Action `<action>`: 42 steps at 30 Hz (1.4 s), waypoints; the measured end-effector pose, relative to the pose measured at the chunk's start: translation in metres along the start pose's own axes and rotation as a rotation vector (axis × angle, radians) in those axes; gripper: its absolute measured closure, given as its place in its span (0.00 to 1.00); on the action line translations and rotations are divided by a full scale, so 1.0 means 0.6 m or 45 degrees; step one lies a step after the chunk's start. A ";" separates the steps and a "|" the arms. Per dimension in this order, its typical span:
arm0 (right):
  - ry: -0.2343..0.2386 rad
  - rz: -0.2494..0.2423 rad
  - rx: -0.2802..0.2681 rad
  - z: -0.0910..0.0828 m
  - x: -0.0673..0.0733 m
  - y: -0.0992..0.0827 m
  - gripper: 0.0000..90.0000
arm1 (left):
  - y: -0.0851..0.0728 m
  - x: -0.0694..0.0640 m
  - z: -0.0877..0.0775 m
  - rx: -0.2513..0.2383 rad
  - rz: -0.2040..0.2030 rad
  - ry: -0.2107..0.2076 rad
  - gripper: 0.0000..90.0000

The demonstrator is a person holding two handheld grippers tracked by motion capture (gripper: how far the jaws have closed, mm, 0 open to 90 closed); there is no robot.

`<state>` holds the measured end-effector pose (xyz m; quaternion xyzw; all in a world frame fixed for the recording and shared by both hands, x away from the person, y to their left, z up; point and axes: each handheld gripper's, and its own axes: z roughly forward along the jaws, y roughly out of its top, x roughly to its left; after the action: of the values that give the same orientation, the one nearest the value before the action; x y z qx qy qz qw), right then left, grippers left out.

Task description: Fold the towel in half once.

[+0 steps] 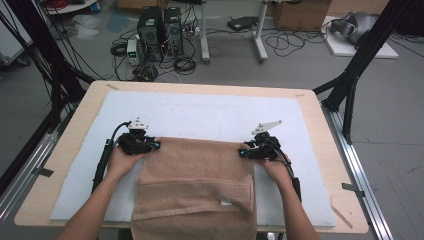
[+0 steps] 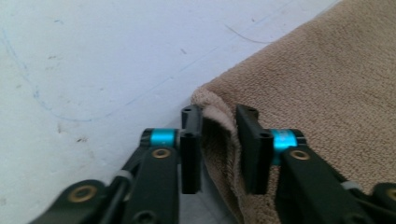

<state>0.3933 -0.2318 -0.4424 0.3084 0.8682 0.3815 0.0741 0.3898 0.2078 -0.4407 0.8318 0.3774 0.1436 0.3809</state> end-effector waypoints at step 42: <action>-0.117 -0.035 -0.110 -0.082 0.013 0.100 0.48 | 0.039 0.005 -0.075 -0.144 0.023 0.081 0.59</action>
<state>0.3980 -0.2264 -0.3650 0.3100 0.8508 0.4031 0.1323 0.3806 0.2236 -0.3934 0.8073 0.3729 0.1945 0.4138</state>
